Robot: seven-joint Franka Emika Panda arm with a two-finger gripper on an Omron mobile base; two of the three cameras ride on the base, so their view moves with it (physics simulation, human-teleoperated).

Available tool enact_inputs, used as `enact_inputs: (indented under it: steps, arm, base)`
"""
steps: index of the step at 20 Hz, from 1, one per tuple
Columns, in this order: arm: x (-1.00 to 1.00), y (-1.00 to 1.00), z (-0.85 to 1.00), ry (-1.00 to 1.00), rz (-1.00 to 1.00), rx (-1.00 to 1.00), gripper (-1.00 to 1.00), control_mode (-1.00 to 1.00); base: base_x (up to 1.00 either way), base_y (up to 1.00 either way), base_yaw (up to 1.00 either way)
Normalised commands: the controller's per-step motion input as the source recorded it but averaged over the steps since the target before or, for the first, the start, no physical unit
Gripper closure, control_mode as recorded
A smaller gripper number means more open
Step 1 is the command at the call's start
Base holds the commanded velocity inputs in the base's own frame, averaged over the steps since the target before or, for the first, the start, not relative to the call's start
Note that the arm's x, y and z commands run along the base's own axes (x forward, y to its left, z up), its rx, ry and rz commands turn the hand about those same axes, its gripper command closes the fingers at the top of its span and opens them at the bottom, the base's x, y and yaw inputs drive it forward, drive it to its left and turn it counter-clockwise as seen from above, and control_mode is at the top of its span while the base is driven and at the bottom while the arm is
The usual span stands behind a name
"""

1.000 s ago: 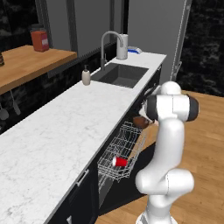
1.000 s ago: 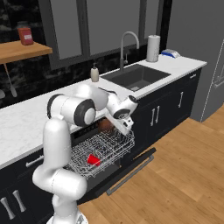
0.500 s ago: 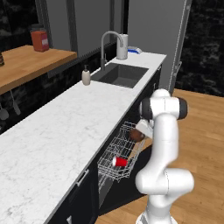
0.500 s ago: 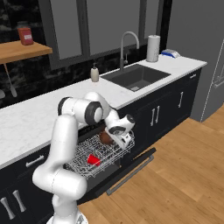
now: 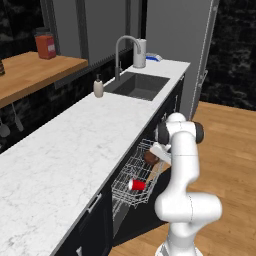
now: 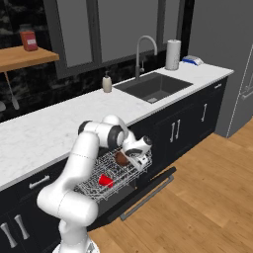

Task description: Pick up the cup and bowl from the counter, place them in the dishwasher, and close the dishwasher door.

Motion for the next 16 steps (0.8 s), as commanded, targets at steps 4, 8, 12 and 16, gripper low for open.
enact_inputs:
  steps: [4, 8, 12, 16]
  arm:
    - [0.41, 0.00, -0.34, 0.00, 0.00, 0.00, 1.00, -1.00]
    - [0.18, 0.03, -0.58, 0.01, -0.01, 0.00, 1.00, -1.00]
    - [0.07, 0.06, -0.39, 0.00, -0.01, 0.00, 1.00, -1.00]
    - [0.00, 0.09, -0.01, 0.00, -0.03, 0.00, 1.00, -1.00]
  base:
    - [0.00, 0.00, 0.00]
    - [0.00, 0.00, 0.00]
    - [0.00, 0.00, 0.00]
    - [0.00, 0.00, 0.00]
